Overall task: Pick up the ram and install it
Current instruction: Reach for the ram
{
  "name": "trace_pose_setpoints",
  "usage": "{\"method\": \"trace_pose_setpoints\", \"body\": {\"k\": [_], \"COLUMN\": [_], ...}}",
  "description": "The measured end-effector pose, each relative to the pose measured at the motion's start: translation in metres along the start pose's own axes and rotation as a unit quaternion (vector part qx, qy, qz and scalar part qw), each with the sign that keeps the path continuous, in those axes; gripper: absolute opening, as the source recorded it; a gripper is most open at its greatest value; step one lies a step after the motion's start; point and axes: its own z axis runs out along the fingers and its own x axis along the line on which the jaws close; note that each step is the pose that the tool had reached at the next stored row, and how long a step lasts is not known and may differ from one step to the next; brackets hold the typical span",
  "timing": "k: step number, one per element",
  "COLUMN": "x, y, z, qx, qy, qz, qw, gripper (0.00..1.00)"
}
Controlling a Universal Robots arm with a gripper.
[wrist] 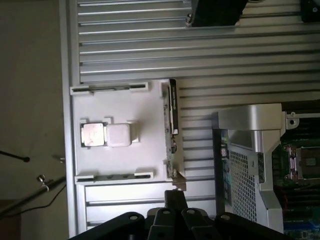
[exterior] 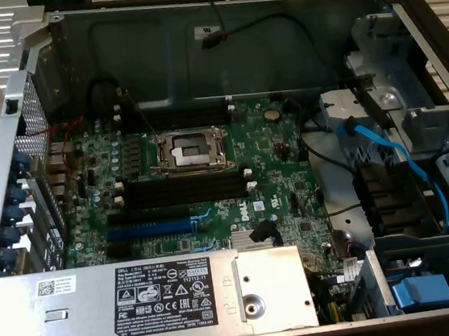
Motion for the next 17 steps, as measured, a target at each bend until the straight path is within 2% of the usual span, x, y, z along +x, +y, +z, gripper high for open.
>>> {"method": "trace_pose_setpoints", "body": {"k": [12, 17], "x": [0.056, 0.078], "y": [0.0142, 0.0144], "z": [0.0011, 0.0013], "qx": [0.0015, 0.0017], "qy": [0.0, 0.0], "qz": [0.0, -0.001], "qw": [1.0, 1.0], "gripper": [0.1, 0.1]}}
